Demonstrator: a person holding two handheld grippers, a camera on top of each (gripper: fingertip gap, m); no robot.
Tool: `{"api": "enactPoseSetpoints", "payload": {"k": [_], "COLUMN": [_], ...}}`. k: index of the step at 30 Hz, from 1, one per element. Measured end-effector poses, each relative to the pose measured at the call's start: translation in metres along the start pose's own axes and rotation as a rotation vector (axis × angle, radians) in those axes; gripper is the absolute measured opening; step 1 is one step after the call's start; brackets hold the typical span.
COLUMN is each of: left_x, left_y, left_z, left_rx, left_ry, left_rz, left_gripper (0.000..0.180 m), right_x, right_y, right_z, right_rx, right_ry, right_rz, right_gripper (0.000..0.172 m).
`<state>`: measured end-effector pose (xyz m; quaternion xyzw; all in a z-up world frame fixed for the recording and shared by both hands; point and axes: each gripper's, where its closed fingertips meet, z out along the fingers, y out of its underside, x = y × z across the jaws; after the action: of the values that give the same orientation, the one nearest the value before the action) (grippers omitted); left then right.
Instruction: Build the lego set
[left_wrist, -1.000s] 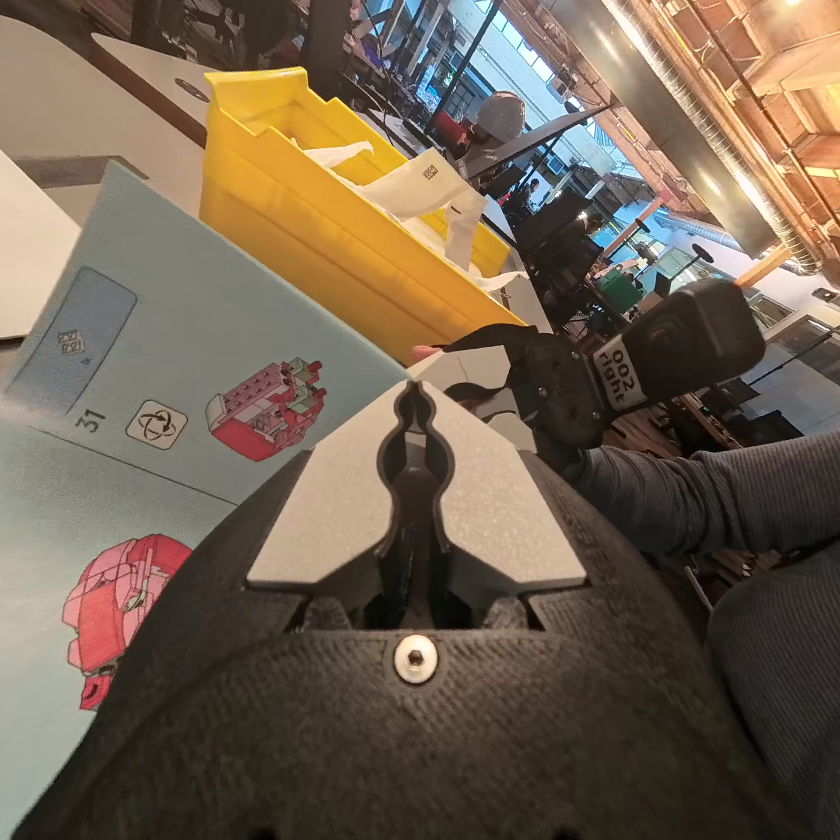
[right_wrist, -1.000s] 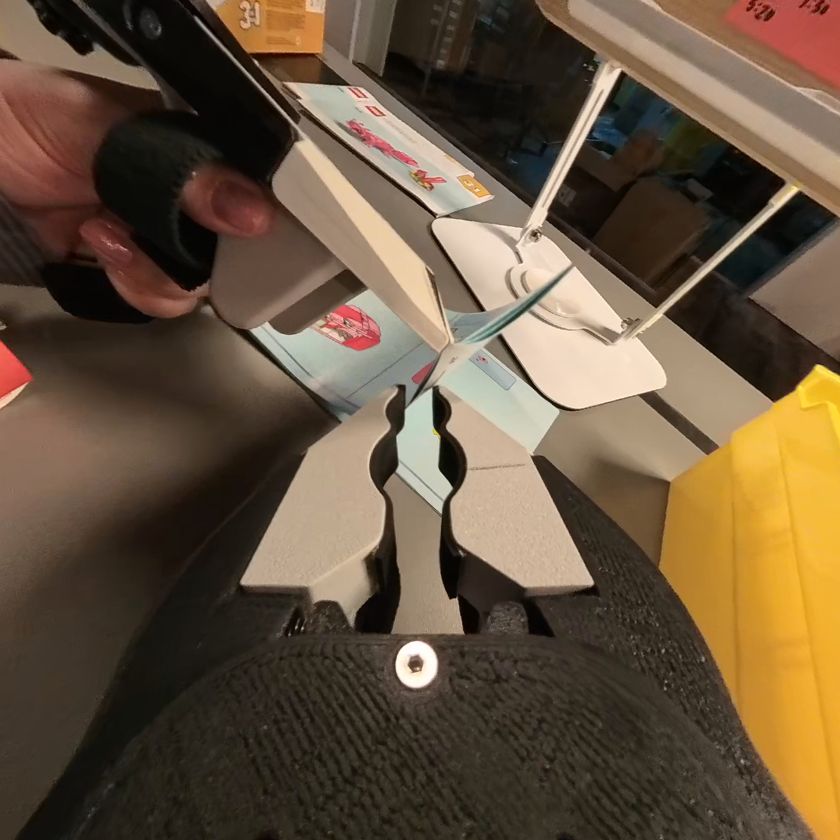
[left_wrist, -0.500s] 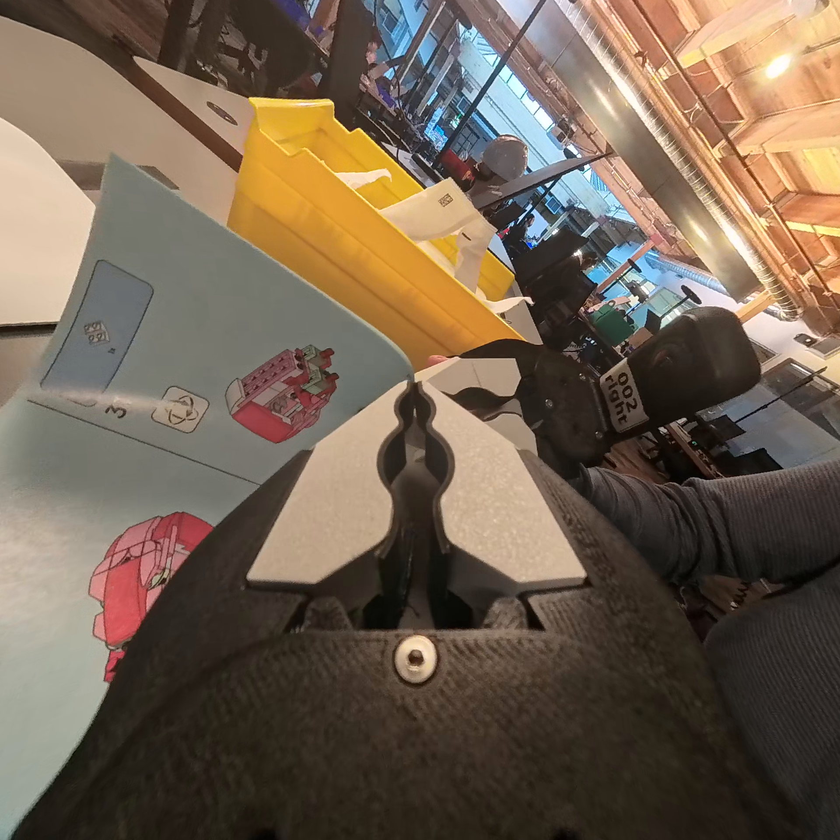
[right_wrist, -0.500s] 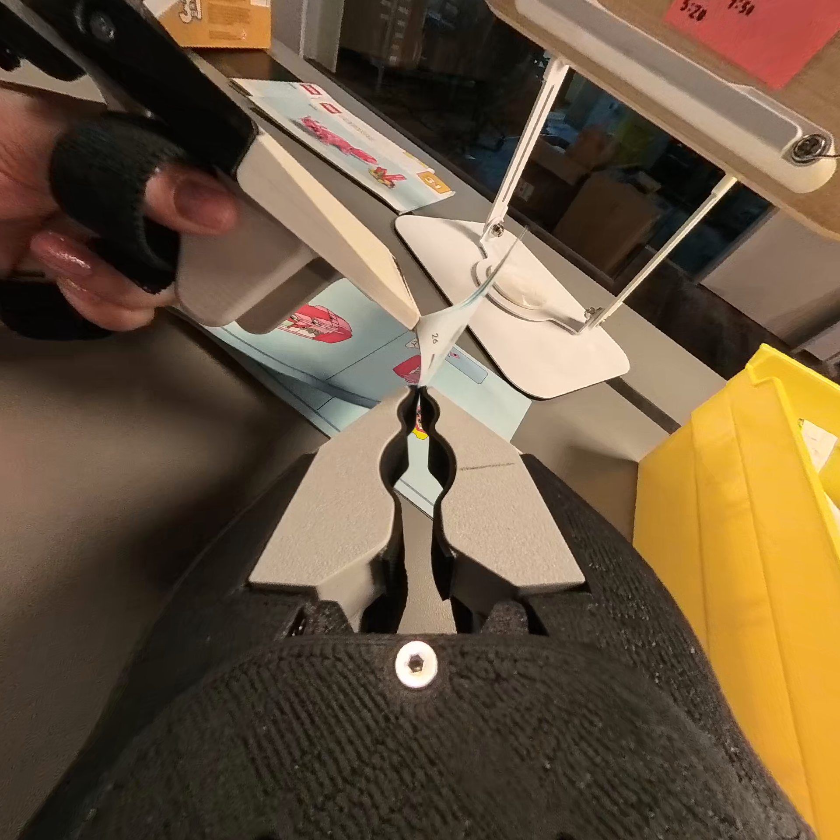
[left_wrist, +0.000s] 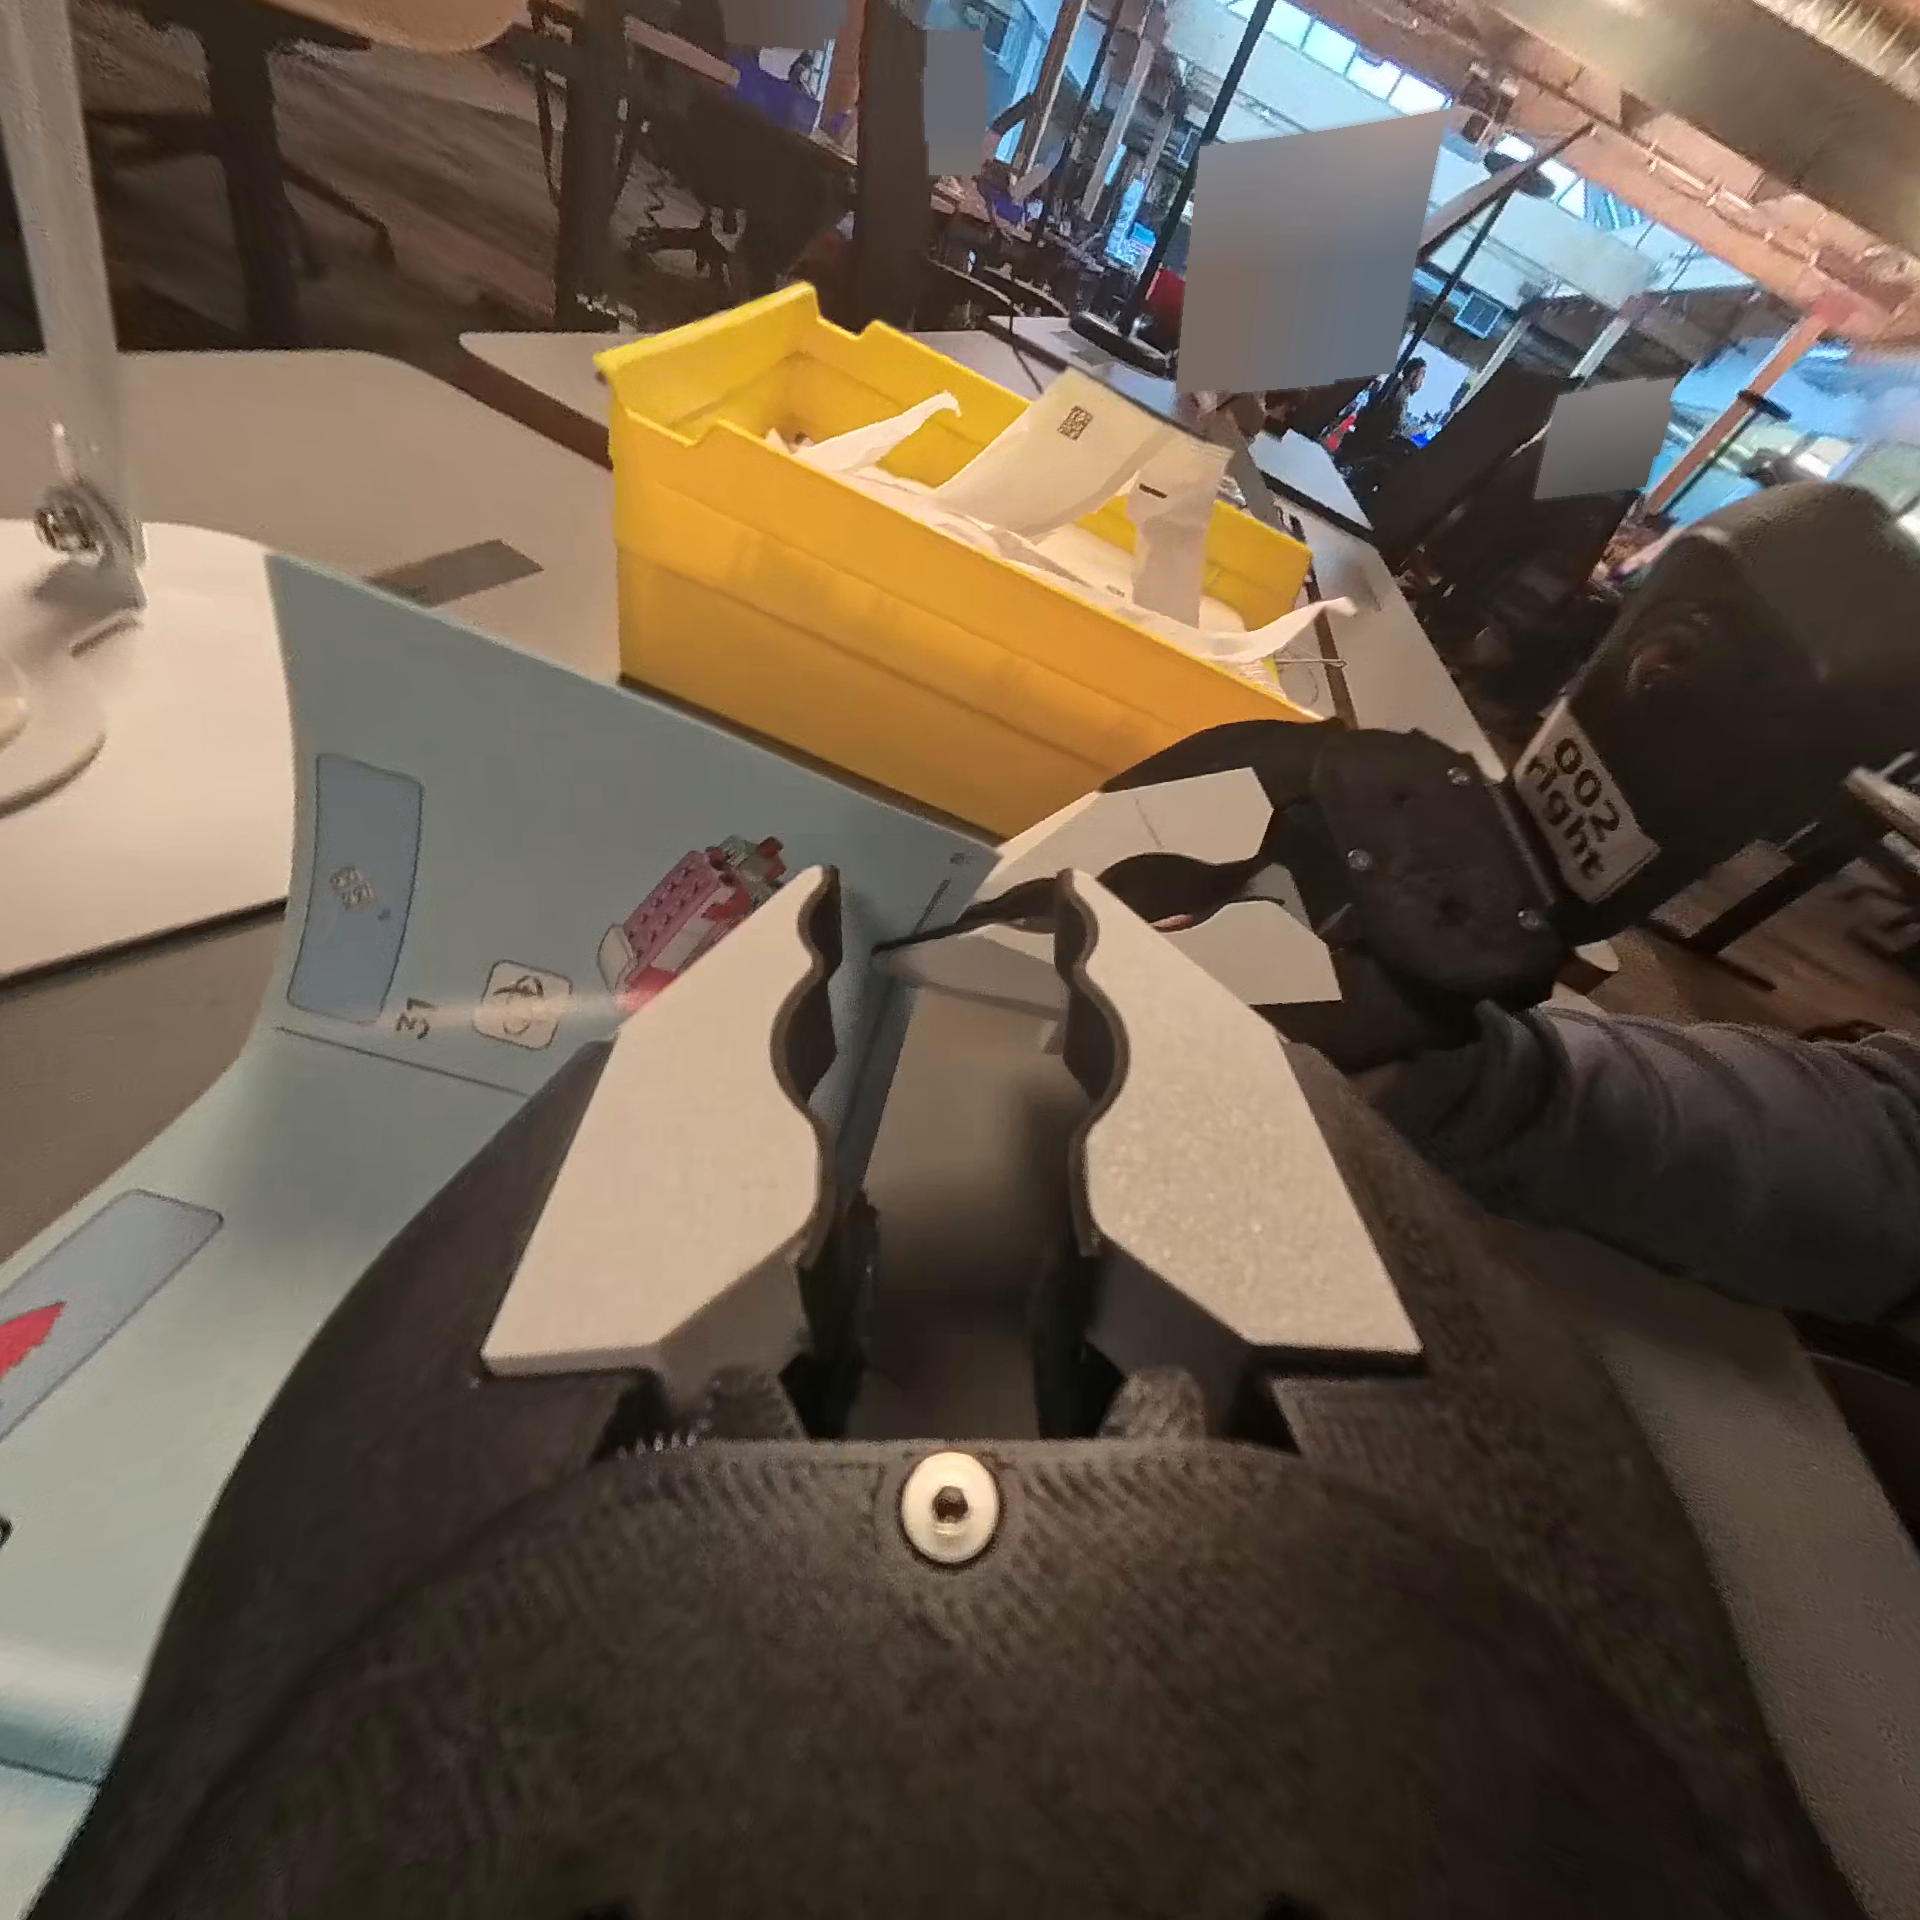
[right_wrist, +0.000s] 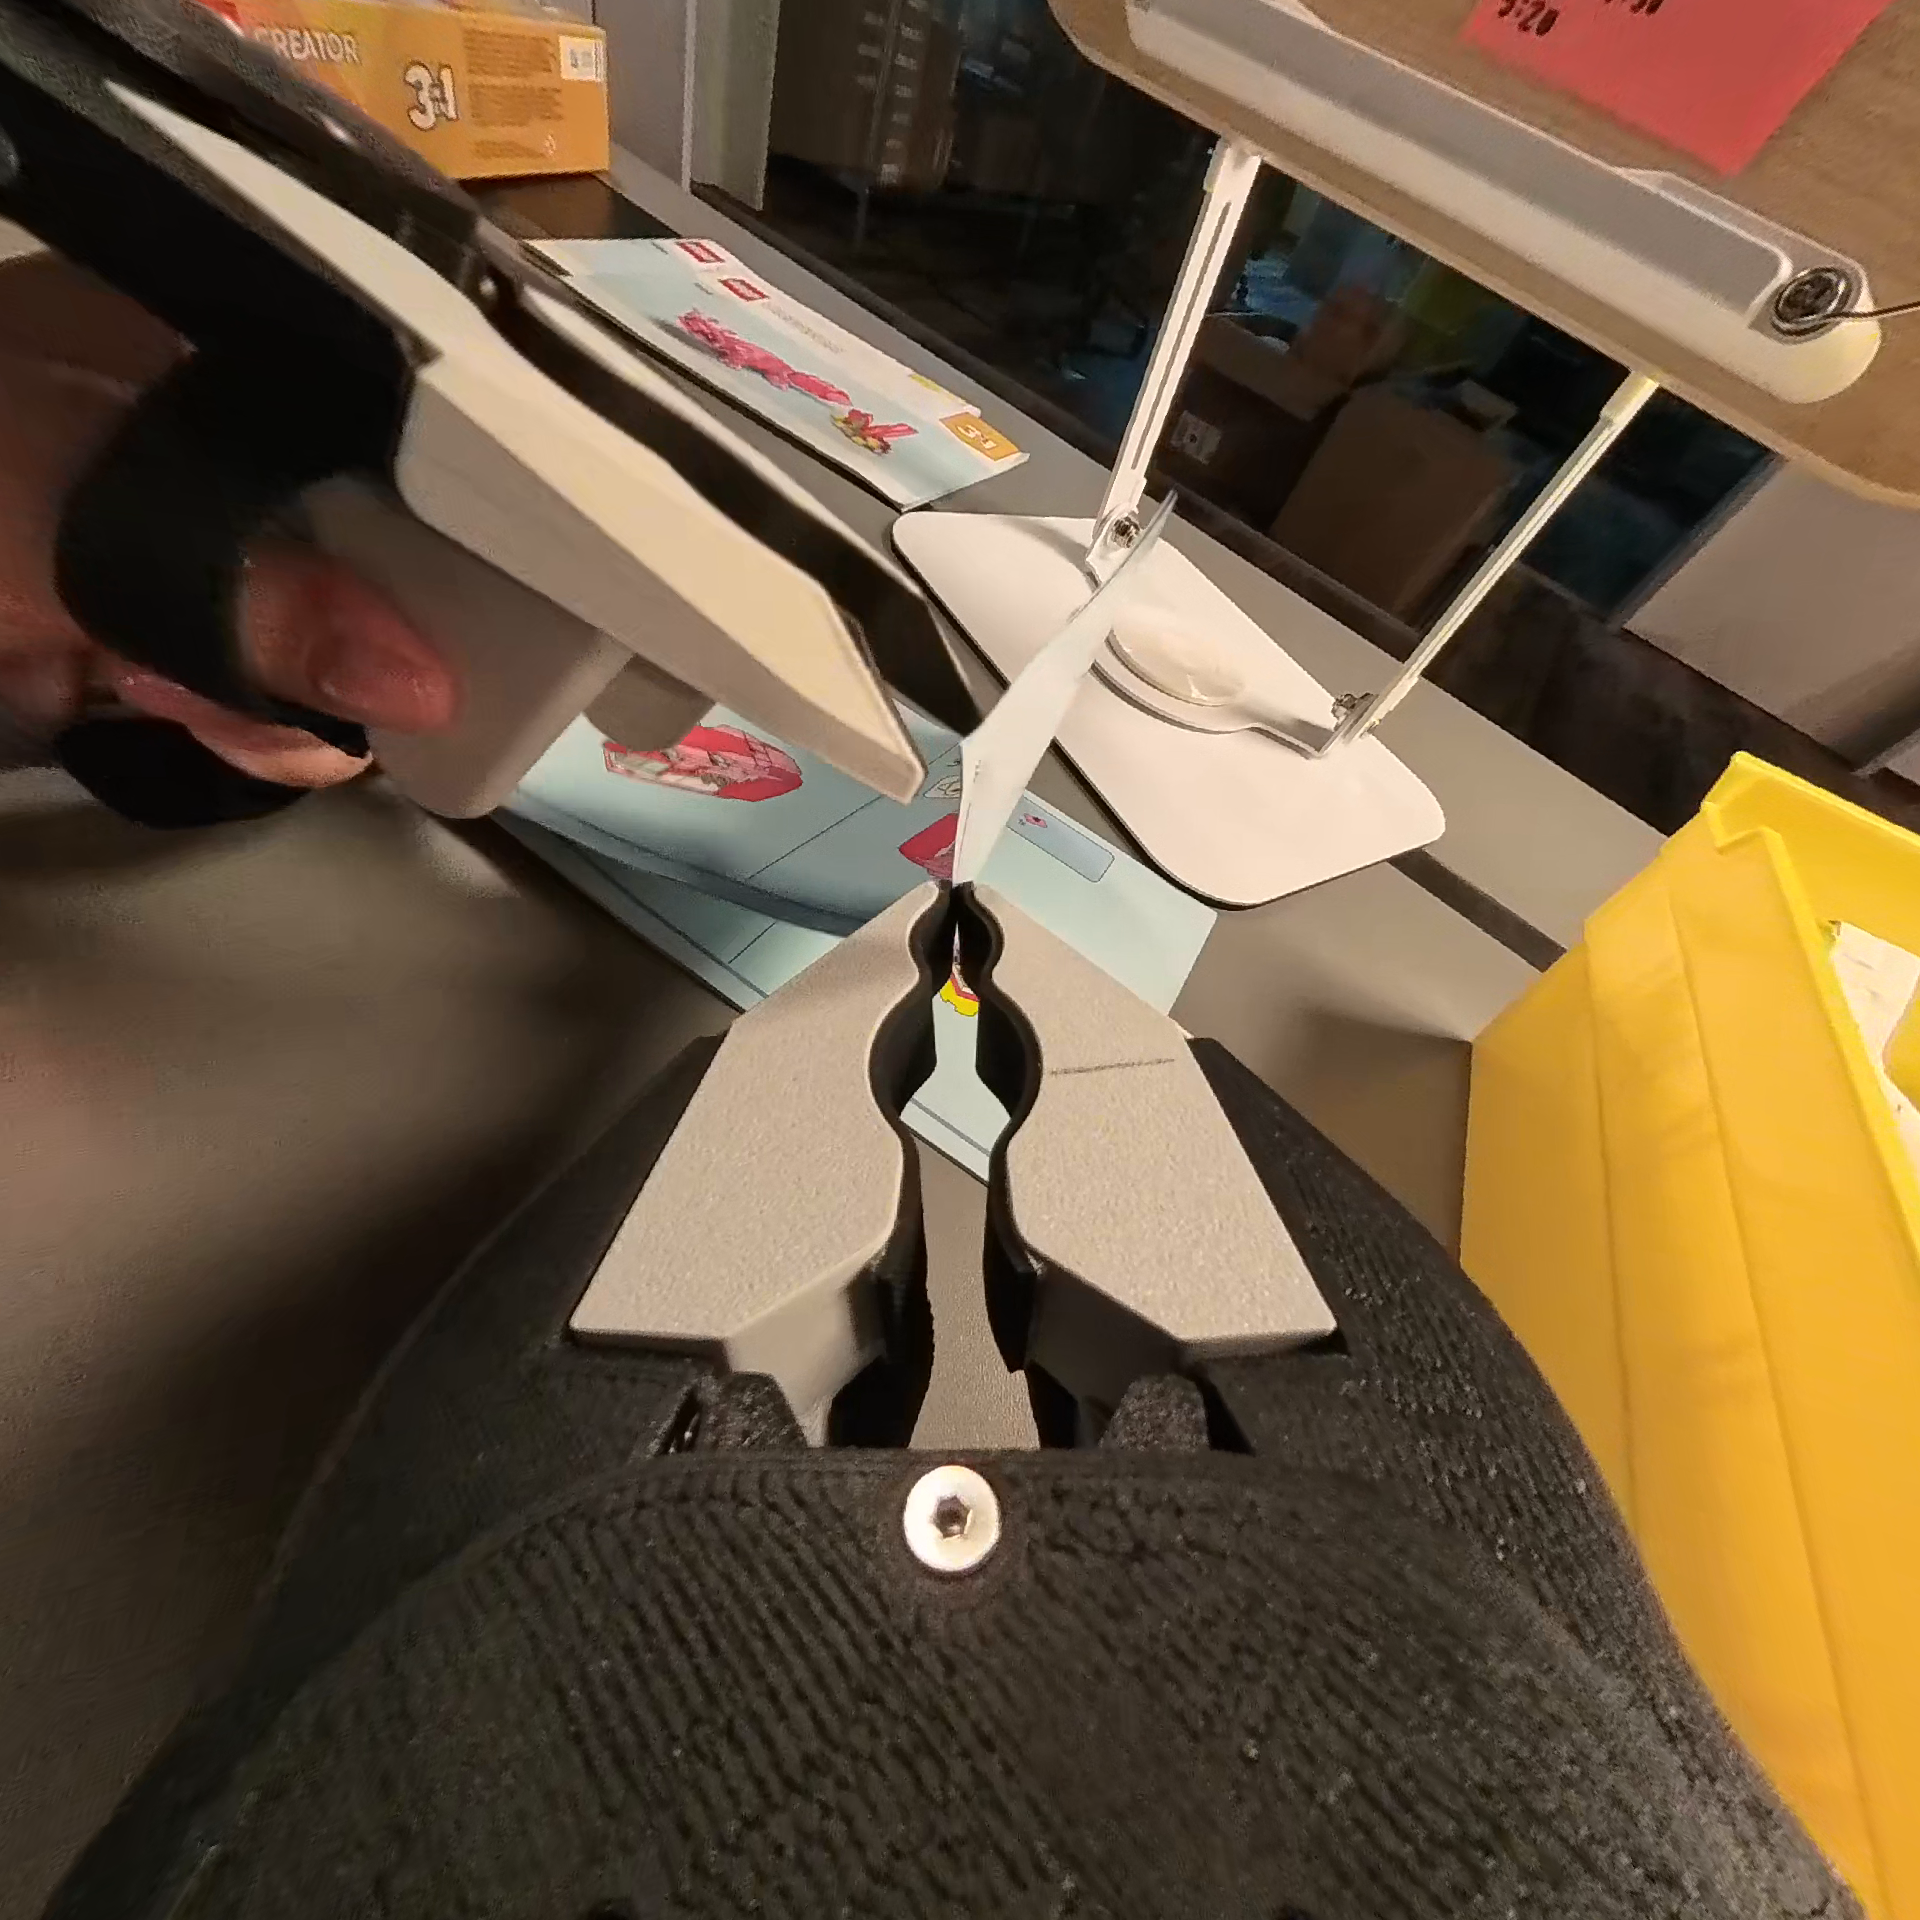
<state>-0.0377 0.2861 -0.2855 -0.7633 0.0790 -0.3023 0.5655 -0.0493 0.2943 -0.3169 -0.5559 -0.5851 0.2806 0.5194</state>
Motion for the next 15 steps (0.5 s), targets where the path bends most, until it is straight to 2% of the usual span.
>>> {"api": "enactPoseSetpoints", "payload": {"k": [4, 11, 15], "left_x": [0.003, -0.008, -0.001], "left_y": [-0.007, -0.006, -0.010], "left_z": [-0.001, -0.004, -0.003], "left_rx": [0.038, 0.023, 0.052], "left_ry": [0.012, -0.037, 0.034], "left_rz": [-0.001, -0.036, -0.115], "left_gripper": [0.030, 0.009, 0.029], "right_x": [0.000, 0.000, 0.000], "right_y": [0.000, 0.000, 0.000], "right_z": [0.000, 0.000, 0.000], "right_rx": [0.000, 0.000, -0.002], "right_ry": [0.002, 0.011, 0.014], "right_rz": [-0.007, -0.011, -0.022], "right_gripper": [0.000, 0.000, 0.000]}}
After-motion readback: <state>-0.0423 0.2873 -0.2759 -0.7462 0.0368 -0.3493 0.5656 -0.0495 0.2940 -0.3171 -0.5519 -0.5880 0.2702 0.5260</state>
